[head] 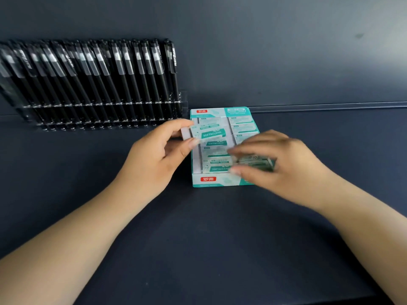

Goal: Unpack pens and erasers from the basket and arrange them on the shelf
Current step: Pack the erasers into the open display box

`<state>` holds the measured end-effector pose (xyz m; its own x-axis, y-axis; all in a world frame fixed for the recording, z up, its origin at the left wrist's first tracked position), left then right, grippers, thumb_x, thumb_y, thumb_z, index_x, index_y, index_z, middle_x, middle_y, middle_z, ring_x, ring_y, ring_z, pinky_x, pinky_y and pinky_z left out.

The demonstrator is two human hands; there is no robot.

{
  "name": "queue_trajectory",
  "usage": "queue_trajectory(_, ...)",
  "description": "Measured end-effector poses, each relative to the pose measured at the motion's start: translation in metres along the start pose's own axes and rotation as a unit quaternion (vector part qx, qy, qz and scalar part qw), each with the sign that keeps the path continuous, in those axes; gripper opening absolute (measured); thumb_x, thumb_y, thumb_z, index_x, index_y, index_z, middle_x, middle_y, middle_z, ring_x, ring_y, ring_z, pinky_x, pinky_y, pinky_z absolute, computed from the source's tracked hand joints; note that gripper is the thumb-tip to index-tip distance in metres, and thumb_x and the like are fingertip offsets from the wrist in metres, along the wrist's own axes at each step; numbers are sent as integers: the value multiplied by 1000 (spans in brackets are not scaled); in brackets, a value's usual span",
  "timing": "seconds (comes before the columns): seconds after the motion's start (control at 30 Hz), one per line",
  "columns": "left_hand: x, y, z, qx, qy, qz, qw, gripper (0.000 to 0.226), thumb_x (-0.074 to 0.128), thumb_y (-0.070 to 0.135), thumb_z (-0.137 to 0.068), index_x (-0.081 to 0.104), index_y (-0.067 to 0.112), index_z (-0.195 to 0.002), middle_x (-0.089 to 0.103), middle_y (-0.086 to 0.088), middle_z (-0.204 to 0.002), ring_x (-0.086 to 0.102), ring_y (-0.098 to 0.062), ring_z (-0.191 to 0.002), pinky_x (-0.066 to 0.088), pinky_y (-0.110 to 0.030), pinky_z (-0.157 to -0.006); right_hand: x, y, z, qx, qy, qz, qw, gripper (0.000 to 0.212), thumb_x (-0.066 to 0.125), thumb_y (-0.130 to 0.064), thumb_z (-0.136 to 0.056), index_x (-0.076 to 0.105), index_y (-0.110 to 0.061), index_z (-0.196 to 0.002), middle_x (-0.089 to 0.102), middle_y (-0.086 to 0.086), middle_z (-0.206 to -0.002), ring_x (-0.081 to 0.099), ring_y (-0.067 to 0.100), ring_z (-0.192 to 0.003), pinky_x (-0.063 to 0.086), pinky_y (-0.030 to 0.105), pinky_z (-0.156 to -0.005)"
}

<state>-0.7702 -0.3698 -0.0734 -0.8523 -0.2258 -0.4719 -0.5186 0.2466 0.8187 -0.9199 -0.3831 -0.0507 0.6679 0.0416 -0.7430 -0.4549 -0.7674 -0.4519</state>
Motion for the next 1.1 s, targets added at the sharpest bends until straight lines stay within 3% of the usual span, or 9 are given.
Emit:
queue_trajectory(0.07,5,11,4,34,-13,-22,999,29,56,56,-76,48,47,-103,58,27,-107,55,13,-99,40,-3,-87,-17,5,-2,25,57,-29,998,45,54,-49,-71,64,-23,-107,55,-26,-94,49,-10,-92,36,3,-85)
queue_trajectory(0.17,11,18,8,74,-18,-56,995,32,47,58,-72,45,53,-104,52,37,-103,51,17,-100,38,-1,-86,-17,7,-2,38,46,-42,997,53,60,-49,-68,50,-30,-116,44,-32,-106,43,-6,-104,30,2,-92)
queue_trajectory(0.3,18,20,11,84,-37,-66,994,32,45,59,-70,41,59,-101,49,39,-103,46,26,-97,33,4,-84,-10,8,-2,60,8,-55,997,47,70,-38,-68,61,-26,-112,49,-32,-99,44,-3,-102,32,1,-88)
queue_trajectory(0.43,28,16,9,79,-73,-94,990,37,44,61,-67,40,56,-103,42,38,-108,39,17,-108,26,6,-88,-12,17,0,104,-33,-80,991,33,74,-21,-70,64,-35,-98,49,-35,-93,49,-5,-97,35,2,-86)
queue_trajectory(0.53,31,14,7,95,-95,-136,982,48,45,64,-62,40,49,-108,31,38,-117,27,17,-117,14,7,-95,-21,31,4,137,-56,-106,983,37,74,-17,-71,58,-43,-91,54,-30,-94,52,-16,-91,33,-2,-84)
queue_trajectory(0.67,38,1,8,71,-145,-158,974,52,49,69,-51,44,59,-102,24,42,-122,18,16,-126,7,5,-99,-28,48,13,175,-96,-146,969,37,74,-11,-69,63,-37,-93,68,-8,-96,63,5,-92,45,13,-92)
queue_trajectory(0.83,34,2,6,65,-126,-132,981,58,77,20,-69,47,42,-113,37,24,-125,25,7,-128,8,5,-100,-27,58,17,199,-129,-135,962,31,73,-15,-68,67,-43,-76,71,-17,-80,65,11,-81,50,24,-84)
queue_trajectory(0.97,33,0,5,78,-115,-119,983,57,75,13,-70,49,37,-115,38,27,-122,26,13,-125,9,5,-99,-21,61,20,223,-155,-97,957,24,72,-23,-71,66,-41,-86,67,-20,-77,56,-3,-70,45,9,-69)
queue_trajectory(1.1,31,-1,3,91,-102,-127,982,59,76,12,-69,48,18,-120,40,24,-121,22,12,-123,10,4,-100,-15,55,17,217,-156,-65,961,27,68,-29,-75,63,-39,-99,57,-13,-89,54,4,-76,40,9,-69)
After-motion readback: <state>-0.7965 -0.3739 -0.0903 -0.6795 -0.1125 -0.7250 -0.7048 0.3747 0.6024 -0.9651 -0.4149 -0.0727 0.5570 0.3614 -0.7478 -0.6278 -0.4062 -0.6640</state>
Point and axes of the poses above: each hand's wrist, its own z-axis away from the middle knuckle, its own x-axis out of the palm, y = z × x, the point moved 10 cm from there along -z, towards the middle knuckle
